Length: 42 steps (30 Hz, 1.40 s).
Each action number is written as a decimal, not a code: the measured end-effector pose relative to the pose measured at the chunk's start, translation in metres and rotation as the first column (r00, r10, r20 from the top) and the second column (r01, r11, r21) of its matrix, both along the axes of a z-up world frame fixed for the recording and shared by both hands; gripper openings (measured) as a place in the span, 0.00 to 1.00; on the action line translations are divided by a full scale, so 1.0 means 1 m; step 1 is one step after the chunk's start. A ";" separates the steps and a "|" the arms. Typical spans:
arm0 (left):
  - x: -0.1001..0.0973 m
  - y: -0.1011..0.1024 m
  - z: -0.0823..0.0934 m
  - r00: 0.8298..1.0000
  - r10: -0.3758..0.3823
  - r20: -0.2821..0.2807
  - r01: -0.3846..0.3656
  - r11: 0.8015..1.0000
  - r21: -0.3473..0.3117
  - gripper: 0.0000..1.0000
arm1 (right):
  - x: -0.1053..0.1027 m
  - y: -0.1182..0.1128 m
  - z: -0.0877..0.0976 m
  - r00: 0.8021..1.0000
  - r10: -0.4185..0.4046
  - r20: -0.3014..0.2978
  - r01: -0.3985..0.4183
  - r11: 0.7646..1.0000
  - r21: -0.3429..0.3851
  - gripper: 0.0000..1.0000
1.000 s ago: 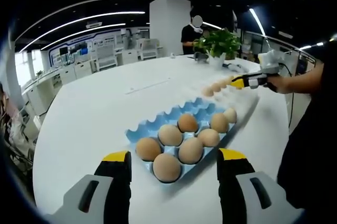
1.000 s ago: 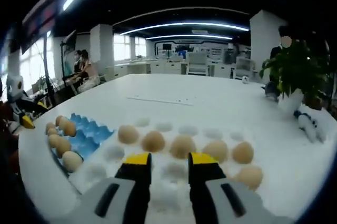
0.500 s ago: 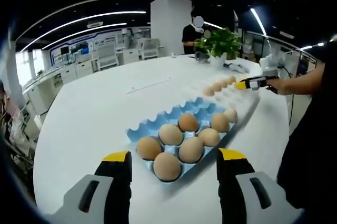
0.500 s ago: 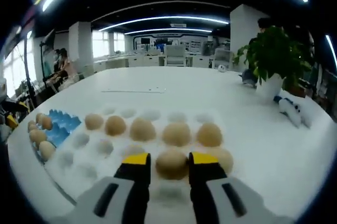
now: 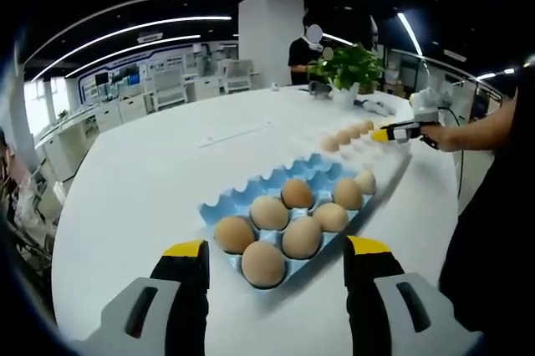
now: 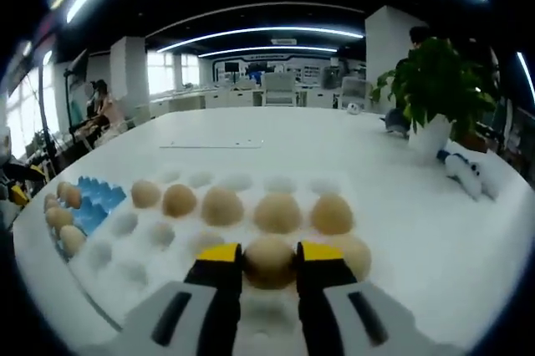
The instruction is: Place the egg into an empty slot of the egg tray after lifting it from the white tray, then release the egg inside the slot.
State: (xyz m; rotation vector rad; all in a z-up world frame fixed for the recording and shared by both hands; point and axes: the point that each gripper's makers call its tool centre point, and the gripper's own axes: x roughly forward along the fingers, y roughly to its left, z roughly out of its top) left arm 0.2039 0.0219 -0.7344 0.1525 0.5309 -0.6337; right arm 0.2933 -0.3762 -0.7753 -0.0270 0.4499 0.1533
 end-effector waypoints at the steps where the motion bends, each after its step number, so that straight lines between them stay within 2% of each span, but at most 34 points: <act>1: 0.000 0.000 0.001 1.000 0.002 0.002 -0.002 1.000 -0.002 0.66 | -0.001 0.000 0.000 1.000 0.009 0.001 -0.009 1.000 -0.013 0.24; 4: 0.000 0.001 0.001 1.000 0.005 0.003 -0.005 1.000 -0.001 0.66 | -0.001 0.000 0.002 1.000 0.007 -0.003 -0.007 1.000 -0.019 0.24; 11: 0.000 0.001 0.000 1.000 0.008 0.002 -0.008 1.000 -0.005 0.66 | -0.002 0.000 0.030 0.999 0.002 0.050 -0.002 1.000 0.005 0.24; 14: -0.001 0.000 -0.001 1.000 0.008 0.000 -0.008 1.000 -0.009 0.67 | -0.005 0.009 0.041 0.997 0.026 0.068 -0.029 0.999 0.037 0.24; 16: -0.001 0.000 -0.002 1.000 0.005 -0.001 -0.005 1.000 -0.008 0.67 | -0.006 0.016 0.044 0.996 0.044 0.072 -0.046 0.998 0.034 0.24; 19: -0.002 0.001 -0.002 1.000 0.005 -0.003 -0.005 1.000 -0.007 0.66 | -0.007 0.037 0.052 0.993 0.082 0.088 -0.090 0.992 0.092 0.24; 25: -0.002 0.001 -0.002 1.000 0.001 -0.002 -0.001 1.000 -0.005 0.66 | -0.008 0.078 0.062 0.980 0.168 0.104 -0.181 0.975 0.126 0.24; 30: -0.002 0.000 -0.002 1.000 -0.001 0.000 0.001 1.000 -0.005 0.66 | -0.008 0.130 0.068 0.951 0.287 0.119 -0.303 0.940 0.157 0.24; 36: -0.002 0.001 -0.001 1.000 -0.001 0.001 0.001 1.000 -0.007 0.66 | -0.006 0.171 0.063 0.922 0.370 0.112 -0.385 0.904 0.187 0.24; 42: -0.001 0.003 0.000 1.000 0.002 0.007 -0.002 1.000 -0.008 0.66 | -0.008 0.213 0.053 0.883 0.458 0.104 -0.470 0.863 0.184 0.24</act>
